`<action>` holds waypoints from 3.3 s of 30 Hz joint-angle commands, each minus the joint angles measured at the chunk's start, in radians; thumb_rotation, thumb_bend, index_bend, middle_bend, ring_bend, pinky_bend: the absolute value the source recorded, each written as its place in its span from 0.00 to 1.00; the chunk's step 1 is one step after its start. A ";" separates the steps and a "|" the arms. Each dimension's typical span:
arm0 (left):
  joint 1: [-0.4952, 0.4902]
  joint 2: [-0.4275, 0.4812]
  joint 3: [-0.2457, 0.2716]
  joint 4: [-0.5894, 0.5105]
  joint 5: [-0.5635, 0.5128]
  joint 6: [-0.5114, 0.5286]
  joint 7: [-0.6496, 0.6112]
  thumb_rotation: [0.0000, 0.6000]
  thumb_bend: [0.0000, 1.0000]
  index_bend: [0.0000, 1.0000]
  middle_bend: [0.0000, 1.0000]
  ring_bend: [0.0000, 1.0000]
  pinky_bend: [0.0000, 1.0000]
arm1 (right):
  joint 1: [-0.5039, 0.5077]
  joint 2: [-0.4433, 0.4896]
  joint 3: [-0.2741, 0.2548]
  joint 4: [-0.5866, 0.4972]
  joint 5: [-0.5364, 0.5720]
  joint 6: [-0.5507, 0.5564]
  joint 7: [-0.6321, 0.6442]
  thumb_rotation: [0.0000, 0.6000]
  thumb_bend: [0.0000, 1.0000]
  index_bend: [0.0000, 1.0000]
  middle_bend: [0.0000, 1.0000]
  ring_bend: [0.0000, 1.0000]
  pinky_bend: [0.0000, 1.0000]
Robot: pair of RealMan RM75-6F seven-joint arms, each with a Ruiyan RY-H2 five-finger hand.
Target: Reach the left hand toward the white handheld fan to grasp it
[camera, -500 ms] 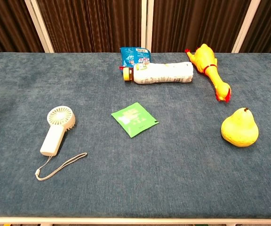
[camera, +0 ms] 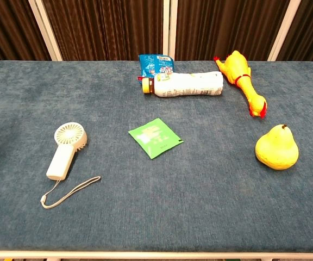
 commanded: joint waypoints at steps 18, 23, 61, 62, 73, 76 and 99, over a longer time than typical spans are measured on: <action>-0.074 -0.131 0.099 0.002 0.163 -0.104 0.088 1.00 0.40 0.19 0.75 0.80 0.72 | 0.003 0.022 0.010 -0.012 0.023 -0.013 0.000 1.00 0.31 0.00 0.00 0.00 0.01; -0.087 -0.178 0.104 0.035 0.163 -0.134 0.115 1.00 0.40 0.19 0.75 0.80 0.72 | 0.006 0.019 0.008 -0.009 0.020 -0.019 0.007 1.00 0.31 0.00 0.00 0.00 0.01; -0.099 -0.217 0.092 0.092 0.054 -0.194 0.141 1.00 0.41 0.21 0.76 0.80 0.72 | 0.018 0.009 0.017 0.009 0.056 -0.054 0.010 1.00 0.31 0.00 0.00 0.00 0.01; -0.098 -0.217 0.093 0.092 0.054 -0.192 0.141 1.00 0.41 0.21 0.76 0.80 0.72 | 0.018 0.009 0.017 0.009 0.057 -0.055 0.010 1.00 0.31 0.00 0.00 0.00 0.01; -0.099 -0.208 0.098 0.083 0.045 -0.199 0.147 1.00 0.41 0.21 0.76 0.80 0.72 | 0.019 0.006 0.016 0.013 0.061 -0.060 0.008 1.00 0.31 0.00 0.00 0.00 0.01; -0.100 -0.209 0.099 0.083 0.040 -0.204 0.147 1.00 0.41 0.21 0.76 0.80 0.72 | 0.019 0.006 0.015 0.013 0.058 -0.057 0.007 1.00 0.31 0.00 0.00 0.00 0.01; -0.115 -0.214 0.097 0.094 0.005 -0.250 0.110 1.00 0.41 0.21 0.76 0.80 0.72 | 0.020 0.001 0.015 0.025 0.056 -0.057 0.014 1.00 0.31 0.00 0.00 0.00 0.01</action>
